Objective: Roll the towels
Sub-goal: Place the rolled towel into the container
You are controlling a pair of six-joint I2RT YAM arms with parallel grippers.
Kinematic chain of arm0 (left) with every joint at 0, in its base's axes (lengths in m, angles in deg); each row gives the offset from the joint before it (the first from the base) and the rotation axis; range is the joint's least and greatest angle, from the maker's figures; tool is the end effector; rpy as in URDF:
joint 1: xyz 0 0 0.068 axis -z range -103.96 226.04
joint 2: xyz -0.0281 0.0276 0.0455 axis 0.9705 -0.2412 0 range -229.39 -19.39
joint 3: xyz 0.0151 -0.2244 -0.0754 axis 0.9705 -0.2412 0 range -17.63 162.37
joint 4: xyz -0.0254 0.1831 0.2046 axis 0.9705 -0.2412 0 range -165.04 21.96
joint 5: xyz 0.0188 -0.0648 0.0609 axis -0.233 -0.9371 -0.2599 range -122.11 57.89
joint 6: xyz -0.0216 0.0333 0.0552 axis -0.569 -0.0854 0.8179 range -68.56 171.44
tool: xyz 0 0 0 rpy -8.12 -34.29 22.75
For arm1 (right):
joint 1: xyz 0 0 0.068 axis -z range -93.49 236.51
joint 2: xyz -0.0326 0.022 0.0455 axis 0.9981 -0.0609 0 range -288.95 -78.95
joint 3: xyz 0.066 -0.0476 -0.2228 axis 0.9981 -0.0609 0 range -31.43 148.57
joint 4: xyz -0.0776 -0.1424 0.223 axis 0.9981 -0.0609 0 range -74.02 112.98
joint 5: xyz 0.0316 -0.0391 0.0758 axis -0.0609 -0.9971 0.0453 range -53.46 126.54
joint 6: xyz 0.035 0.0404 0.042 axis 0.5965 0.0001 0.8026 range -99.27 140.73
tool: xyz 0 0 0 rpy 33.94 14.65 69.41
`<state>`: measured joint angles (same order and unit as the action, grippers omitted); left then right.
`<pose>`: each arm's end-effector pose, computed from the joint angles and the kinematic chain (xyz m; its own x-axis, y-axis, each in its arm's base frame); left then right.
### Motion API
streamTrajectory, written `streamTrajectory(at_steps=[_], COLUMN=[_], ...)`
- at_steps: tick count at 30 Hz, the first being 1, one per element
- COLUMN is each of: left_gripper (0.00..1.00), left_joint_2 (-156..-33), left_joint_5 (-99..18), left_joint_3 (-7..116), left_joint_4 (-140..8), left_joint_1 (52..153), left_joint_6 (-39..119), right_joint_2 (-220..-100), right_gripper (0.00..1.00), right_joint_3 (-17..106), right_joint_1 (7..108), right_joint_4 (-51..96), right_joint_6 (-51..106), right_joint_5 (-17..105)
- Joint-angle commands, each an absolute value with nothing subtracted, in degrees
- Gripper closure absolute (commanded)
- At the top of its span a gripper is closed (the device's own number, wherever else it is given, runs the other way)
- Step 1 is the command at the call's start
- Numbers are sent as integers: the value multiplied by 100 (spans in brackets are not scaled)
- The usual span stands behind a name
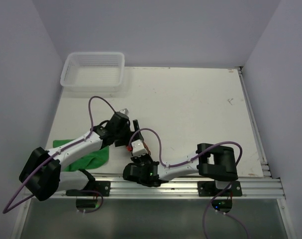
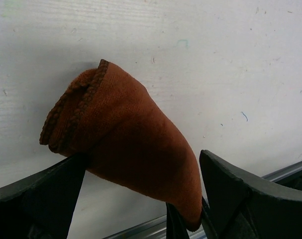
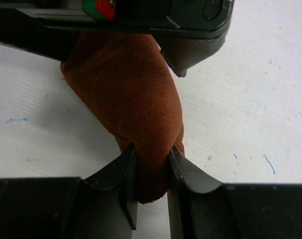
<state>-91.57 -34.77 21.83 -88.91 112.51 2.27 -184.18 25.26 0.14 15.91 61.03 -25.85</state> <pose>0.2222 -0.1673 0.1361 -0.8891 -0.2828 -0.3599 -0.0871 0.8764 -0.4736 0.0707 0.3492 0.0953 -0.3184 -0.2860 -0.9038 -0.2948 0.9360 -0.1923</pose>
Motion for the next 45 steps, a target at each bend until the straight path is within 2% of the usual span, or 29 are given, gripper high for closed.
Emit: streamTrajectory(at_steps=[1, 11, 19, 37, 40, 45], left_gripper=[0, 0, 0, 0, 2, 9], left_joint_2=[-8944, -8759, -8732, -9462, -9524, -9655], left_joint_5=[-3300, -2850, -2666, -2833, -2842, -2974], left_joint_3=[2393, 2728, 2280, 2166, 2148, 2051], left_joint_4=[-9238, -9810, -9248, -8606, -8589, -8483], left_joint_1=[11304, 11348, 11787, 11955, 11963, 11981], left_joint_6=[99, 257, -367, -604, -587, -543], right_joint_2=[-18504, -18583, -18574, -18899, -18978, -19136], right_gripper=[84, 84, 84, 84, 84, 85], right_joint_3=[2825, 2904, 2807, 3045, 3036, 3115], right_joint_1=[-7, -7, -24, -200, -252, -296], right_joint_4=[1121, 769, 1322, 1453, 1594, 1656], right_joint_6=[6625, 6907, 6486, 6213, 6082, 5932], right_joint_5=[-3193, -3307, -3272, -3439, -3483, -3571])
